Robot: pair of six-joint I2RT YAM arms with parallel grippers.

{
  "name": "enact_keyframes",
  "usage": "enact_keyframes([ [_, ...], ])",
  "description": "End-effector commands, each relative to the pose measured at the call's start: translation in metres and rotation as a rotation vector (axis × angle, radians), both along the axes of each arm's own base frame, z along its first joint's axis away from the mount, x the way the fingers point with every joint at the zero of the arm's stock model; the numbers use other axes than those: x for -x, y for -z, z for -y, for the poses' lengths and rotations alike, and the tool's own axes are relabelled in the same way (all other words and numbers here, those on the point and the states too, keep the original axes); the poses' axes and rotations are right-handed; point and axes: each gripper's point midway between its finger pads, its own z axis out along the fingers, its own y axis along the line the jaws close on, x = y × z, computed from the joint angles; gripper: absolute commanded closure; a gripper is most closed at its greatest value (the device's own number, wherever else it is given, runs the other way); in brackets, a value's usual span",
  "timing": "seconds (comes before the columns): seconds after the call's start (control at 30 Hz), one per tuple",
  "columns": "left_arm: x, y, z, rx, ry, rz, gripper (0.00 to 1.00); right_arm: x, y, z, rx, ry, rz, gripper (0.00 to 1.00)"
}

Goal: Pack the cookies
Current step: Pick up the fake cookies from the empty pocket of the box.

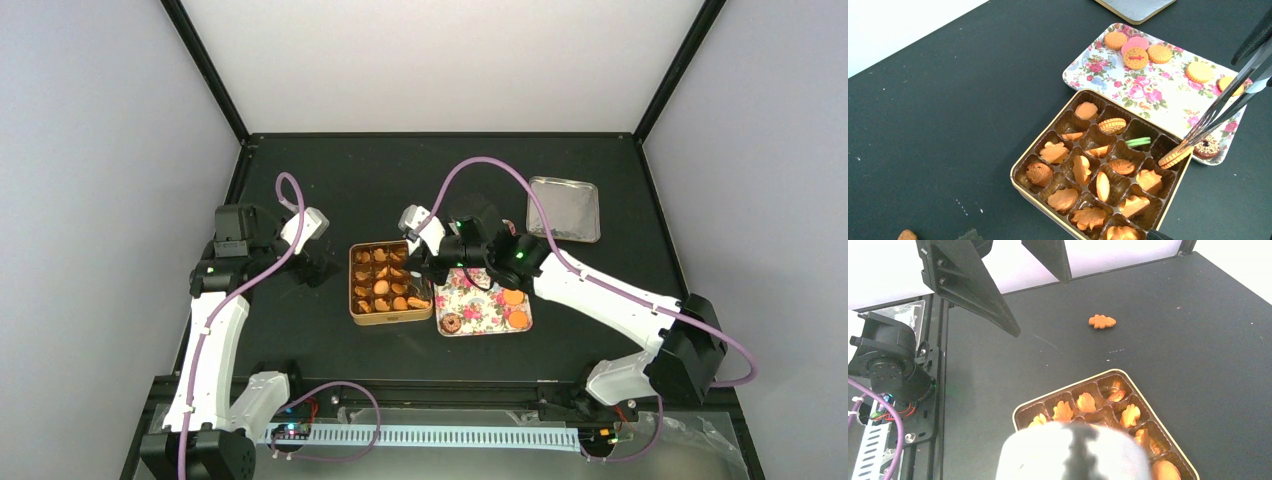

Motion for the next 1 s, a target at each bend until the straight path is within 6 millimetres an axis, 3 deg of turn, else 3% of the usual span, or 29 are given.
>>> enact_keyframes([
  [0.0,0.001,-0.011,0.001,0.007,0.023,0.022,0.12,-0.005,-0.007,-0.003,-0.023,0.003,0.027,0.81],
  [0.97,0.000,-0.013,-0.002,0.009,0.013,0.031,0.12,-0.006,0.037,-0.005,0.056,0.003,-0.039,0.83],
])
